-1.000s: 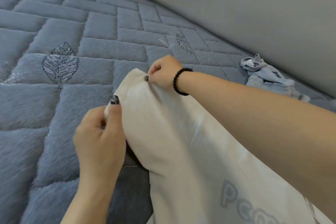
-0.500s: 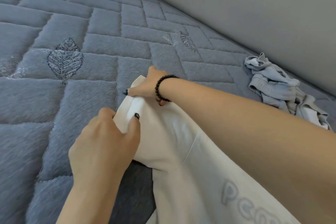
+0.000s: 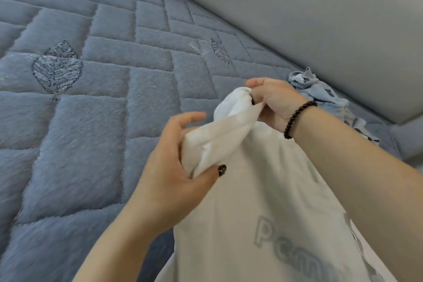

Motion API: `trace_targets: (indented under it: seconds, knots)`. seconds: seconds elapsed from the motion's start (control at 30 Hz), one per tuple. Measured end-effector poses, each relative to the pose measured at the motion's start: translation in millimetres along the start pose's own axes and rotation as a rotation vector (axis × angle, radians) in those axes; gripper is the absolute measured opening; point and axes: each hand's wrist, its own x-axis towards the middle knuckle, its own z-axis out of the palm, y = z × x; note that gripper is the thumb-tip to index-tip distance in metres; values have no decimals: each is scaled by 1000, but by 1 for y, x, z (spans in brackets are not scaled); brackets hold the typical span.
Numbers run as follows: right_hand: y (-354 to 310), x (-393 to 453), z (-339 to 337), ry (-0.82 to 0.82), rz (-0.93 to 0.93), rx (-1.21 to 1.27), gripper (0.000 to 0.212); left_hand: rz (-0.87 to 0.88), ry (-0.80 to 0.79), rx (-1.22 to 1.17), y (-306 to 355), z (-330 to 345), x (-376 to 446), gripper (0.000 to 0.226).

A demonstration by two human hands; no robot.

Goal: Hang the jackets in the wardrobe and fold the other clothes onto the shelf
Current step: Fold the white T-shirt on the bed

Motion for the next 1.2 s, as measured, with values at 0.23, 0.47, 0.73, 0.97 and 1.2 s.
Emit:
trace_targets:
  seconds: [0.23, 0.47, 0.73, 0.97, 1.2]
  knots:
    - [55, -38, -92, 243, 204, -222, 44, -169, -667, -178, -12, 45, -18, 78]
    - [111, -64, -125, 572, 145, -393, 32, -44, -376, -147, -7, 51, -17, 40]
    - [151, -126, -88, -68, -508, -1114, 53, 140, -575, 868, -43, 57, -14, 70]
    - [150, -120, -107, 27, -429, -905, 45, 177, -556, 902, -47, 54, -14, 74]
    - [174, -122, -126, 198, -271, -1038, 58, 204, -562, 876, -48, 51, -13, 79]
